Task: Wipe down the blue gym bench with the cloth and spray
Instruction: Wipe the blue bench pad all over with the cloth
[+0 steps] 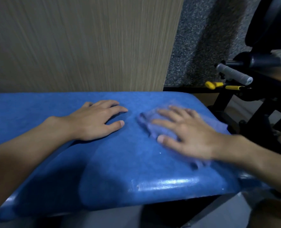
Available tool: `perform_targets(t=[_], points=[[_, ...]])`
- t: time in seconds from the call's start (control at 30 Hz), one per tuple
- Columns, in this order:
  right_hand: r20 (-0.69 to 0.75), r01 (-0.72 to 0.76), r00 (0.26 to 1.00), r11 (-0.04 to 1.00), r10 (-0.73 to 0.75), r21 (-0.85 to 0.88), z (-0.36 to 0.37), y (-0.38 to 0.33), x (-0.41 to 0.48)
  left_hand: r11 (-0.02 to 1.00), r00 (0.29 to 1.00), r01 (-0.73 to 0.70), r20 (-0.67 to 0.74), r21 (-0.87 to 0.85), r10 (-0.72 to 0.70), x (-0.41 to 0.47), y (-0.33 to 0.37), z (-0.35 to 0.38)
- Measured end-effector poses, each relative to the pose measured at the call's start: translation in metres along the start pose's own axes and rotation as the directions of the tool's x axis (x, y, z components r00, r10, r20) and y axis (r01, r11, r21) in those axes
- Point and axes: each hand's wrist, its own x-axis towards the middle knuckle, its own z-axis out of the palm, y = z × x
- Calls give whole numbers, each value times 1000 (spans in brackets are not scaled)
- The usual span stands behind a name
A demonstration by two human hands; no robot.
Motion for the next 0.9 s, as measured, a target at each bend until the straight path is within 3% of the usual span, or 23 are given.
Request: perform_targets(t=[0.1, 0.2, 0.27, 0.37, 0.47, 0.6, 0.73, 0.8, 0.9], points=[[-16, 270, 963, 962, -270, 44, -2, -43, -29, 1000, 1000, 0, -7, 11, 0, 2, -1, 0], [-50, 314, 949, 945, -310, 92, -1, -30, -21, 1000, 1000, 12, -15, 21, -12, 2, -4, -1], [-76, 227, 973, 965, -218, 133, 3, -6, 1, 1000, 1000, 23, -18, 20, -22, 2, -5, -2], [-90, -35, 995, 992, 46, 121, 8, 48, 45, 1000, 999, 28, -17, 14, -27, -2, -6, -4], [-22, -318, 945, 930, 327, 187, 8, 104, 85, 1000, 1000, 23, -21, 18, -22, -8, -6, -6], [49, -431, 901, 883, 430, 186, 12, 116, 105, 1000, 1000, 21, -3, 21, -21, -14, -9, -5], [3, -240, 971, 970, 240, 29, 8, 50, 71, 1000, 1000, 6, -14, 2, -6, -16, -12, -3], [-3, -40, 999, 999, 40, 11, 4, -1, 41, 1000, 1000, -1, -28, -7, 1, -15, -14, -1], [-36, 264, 964, 964, -262, 46, 0, -58, 0, 1000, 999, -1, -42, -26, 0, -16, -19, -2]])
